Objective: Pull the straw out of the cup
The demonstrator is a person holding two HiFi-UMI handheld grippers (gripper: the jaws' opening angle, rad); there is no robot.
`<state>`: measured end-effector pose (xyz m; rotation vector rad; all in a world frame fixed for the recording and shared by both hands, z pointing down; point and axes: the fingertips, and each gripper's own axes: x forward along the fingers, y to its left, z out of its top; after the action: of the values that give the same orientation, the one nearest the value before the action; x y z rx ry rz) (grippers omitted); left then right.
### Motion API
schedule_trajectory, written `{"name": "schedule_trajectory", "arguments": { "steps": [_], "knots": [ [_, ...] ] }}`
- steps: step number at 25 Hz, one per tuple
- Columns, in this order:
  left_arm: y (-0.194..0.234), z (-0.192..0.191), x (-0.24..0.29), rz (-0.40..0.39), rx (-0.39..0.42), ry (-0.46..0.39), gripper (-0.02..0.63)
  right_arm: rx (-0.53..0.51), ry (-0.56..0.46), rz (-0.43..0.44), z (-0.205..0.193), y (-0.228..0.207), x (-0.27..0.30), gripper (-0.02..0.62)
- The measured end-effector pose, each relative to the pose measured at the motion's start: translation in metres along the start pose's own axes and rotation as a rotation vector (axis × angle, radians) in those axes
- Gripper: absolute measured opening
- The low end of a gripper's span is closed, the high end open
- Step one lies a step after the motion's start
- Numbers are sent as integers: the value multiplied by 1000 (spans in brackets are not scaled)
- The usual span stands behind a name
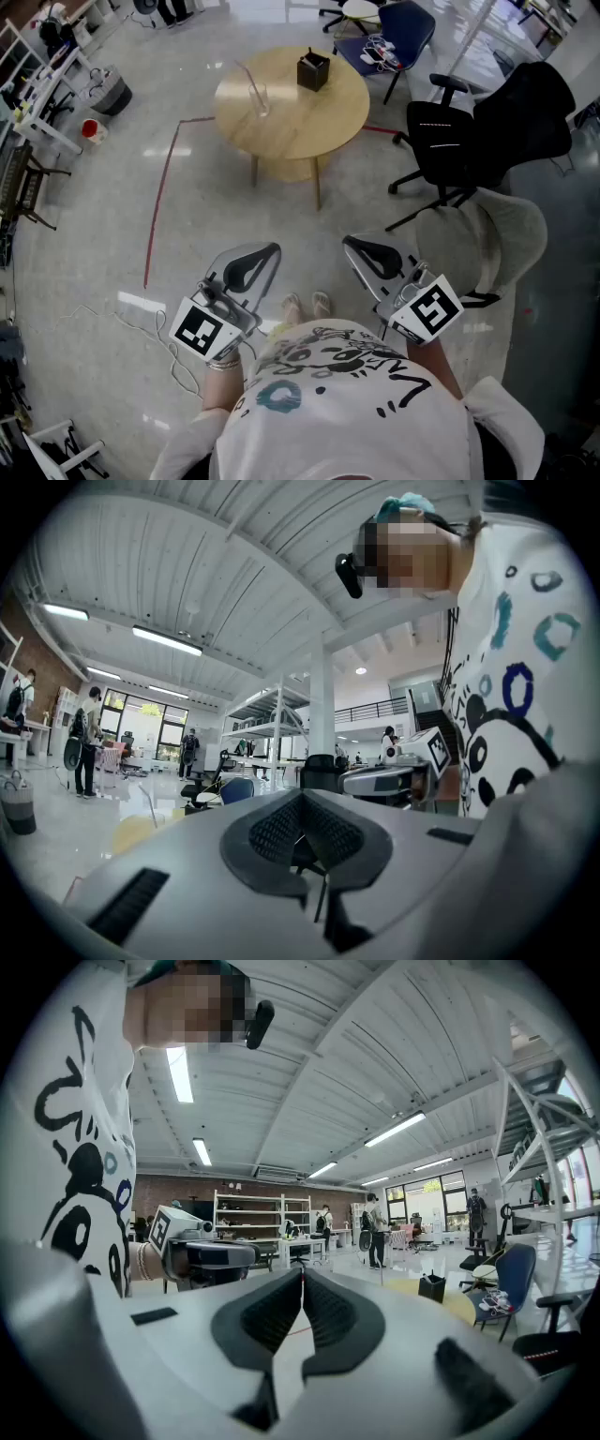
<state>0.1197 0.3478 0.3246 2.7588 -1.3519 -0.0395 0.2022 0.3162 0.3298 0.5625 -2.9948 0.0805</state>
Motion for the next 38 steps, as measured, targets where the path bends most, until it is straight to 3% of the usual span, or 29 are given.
{"name": "schedule_trajectory", "arguments": {
  "steps": [7,17,23,32,38],
  "knots": [
    [-4,3,-1,32,-38,-18,15,-49,16,38,-1,5,3,28],
    [-21,4,10,-37,-26,-30,15,-31,5,36,-6,7,0,29],
    [-16,-6,8,32,-16,-11,15,-56,29,45,-13,-1,-3,29],
    [-6,-17,18,130,-62,-20,15,-17,37,114,-22,-25,-5,31],
    [8,-20,28,152,-77,-4,15,21,35,99,-27,-47,1,31]
  ]
}}
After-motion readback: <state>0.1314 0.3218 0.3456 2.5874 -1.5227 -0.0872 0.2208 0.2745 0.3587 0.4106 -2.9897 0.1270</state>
